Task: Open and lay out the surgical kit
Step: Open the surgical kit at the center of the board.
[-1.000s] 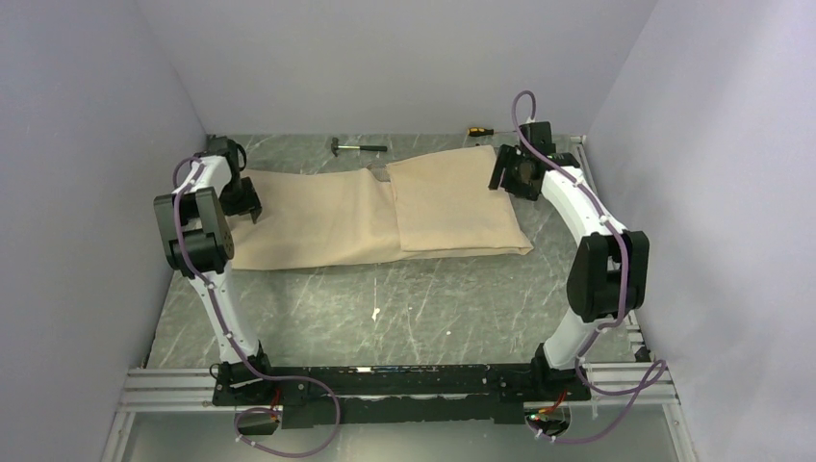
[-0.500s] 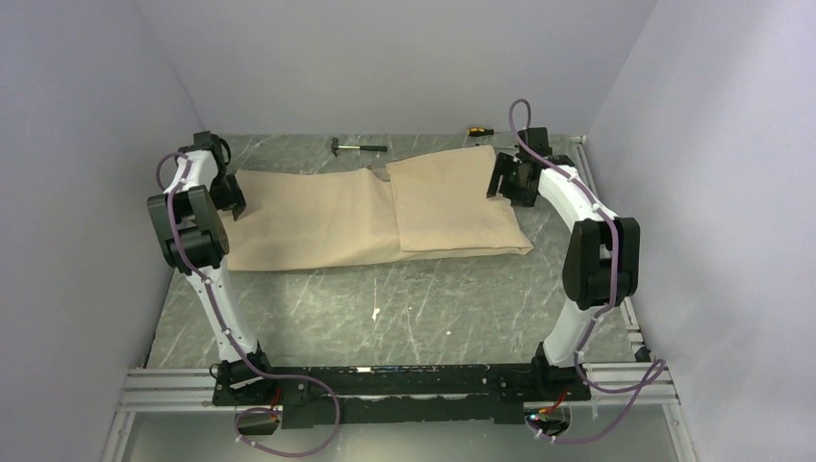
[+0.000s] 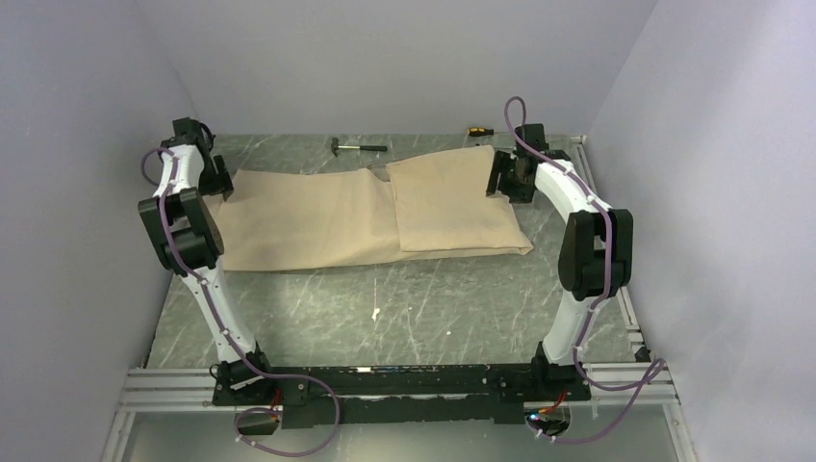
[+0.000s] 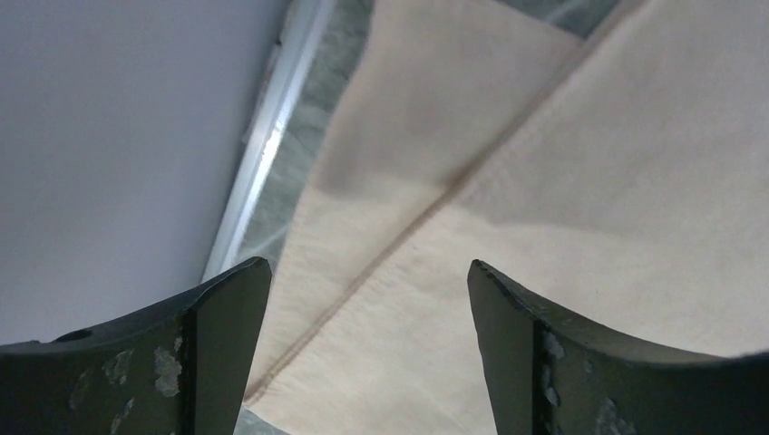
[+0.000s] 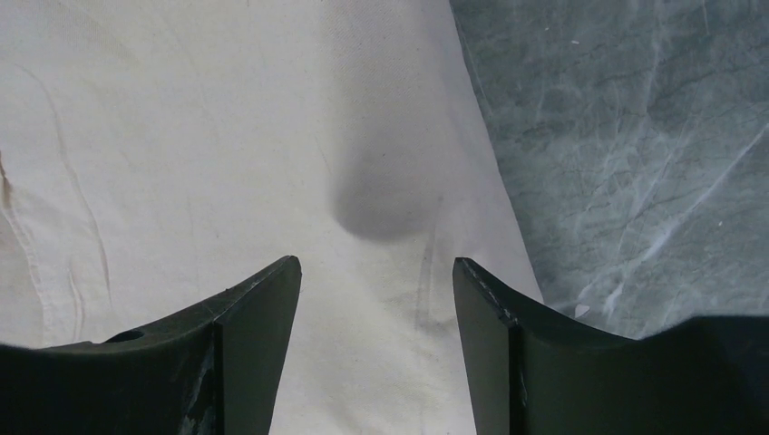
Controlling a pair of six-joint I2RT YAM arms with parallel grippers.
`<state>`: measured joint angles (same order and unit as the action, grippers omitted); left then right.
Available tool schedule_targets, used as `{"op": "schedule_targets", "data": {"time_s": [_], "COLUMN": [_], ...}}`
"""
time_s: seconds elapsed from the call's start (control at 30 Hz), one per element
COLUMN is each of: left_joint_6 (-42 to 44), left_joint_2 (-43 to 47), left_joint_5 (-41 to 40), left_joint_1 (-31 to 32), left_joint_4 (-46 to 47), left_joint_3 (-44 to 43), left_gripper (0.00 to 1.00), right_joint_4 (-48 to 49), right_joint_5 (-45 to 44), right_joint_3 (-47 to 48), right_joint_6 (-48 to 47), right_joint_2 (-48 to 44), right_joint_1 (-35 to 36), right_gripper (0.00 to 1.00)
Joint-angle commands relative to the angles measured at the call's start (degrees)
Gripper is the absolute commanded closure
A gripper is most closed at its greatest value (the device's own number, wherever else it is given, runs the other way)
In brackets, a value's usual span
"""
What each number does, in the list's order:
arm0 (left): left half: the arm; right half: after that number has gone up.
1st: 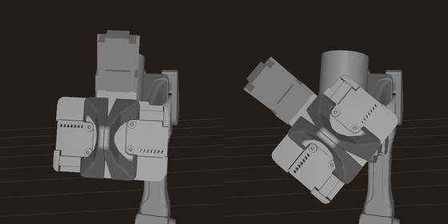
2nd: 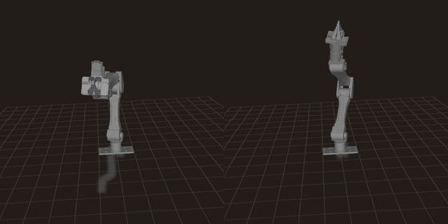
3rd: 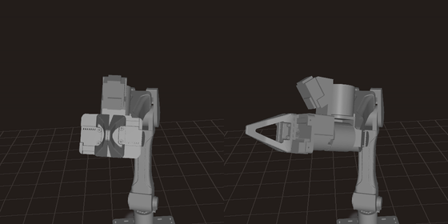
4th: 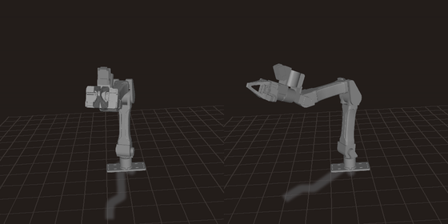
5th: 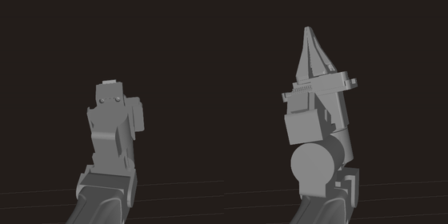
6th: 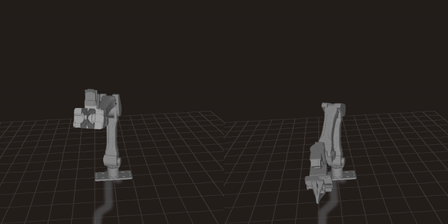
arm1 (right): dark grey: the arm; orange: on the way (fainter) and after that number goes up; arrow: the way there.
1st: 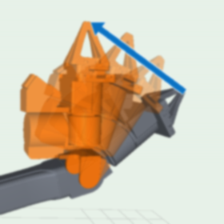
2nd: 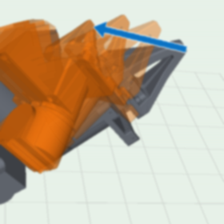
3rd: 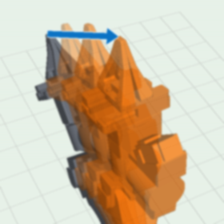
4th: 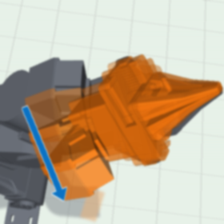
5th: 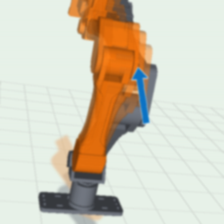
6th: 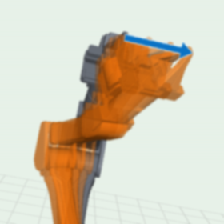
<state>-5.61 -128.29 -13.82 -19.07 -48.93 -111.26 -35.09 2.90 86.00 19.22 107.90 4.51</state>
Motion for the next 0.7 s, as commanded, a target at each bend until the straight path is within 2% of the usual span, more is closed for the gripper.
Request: {"op": "schedule_targets", "data": {"time_s": [0.0,0.27,0.33,0.47,0.67], "left_joint_6": [-0.65,-2.03,-2.13,-2.23,-5.77], "left_joint_2": [-1.82,-5.67,-6.71,-9.04,-8.95], "left_joint_5": [3.83,6.57,5.53,4.25,5.37], "left_joint_1": [-2.35,-3.23,-3.38,-3.6,-5.07], "left_joint_4": [3.28,3.54,3.25,2.37,1.18], "left_joint_3": [-3.73,-4.8,-5.61,-7.26,-4.86], "left_gripper": [0.16,0.15,0.2,0.38,0.44], "right_joint_4": [-1.16,-1.47,-1.63,-1.73,-1.91], "right_joint_5": [-2.45,-6.41,-6.09,-5.77,-7.29], "right_joint_3": [2.81,3.65,4.23,4.38,4.53], "right_joint_6": [-0.7,-0.18,-0.45,-0.17,0.37], "right_joint_2": [-0.62,1.39,2.11,2.91,3.41], "right_joint_1": [-0.34,-0.35,-0.33,-0.36,-0.32], "right_gripper": [0.34,0.31,0.31,0.32,0.33]}}
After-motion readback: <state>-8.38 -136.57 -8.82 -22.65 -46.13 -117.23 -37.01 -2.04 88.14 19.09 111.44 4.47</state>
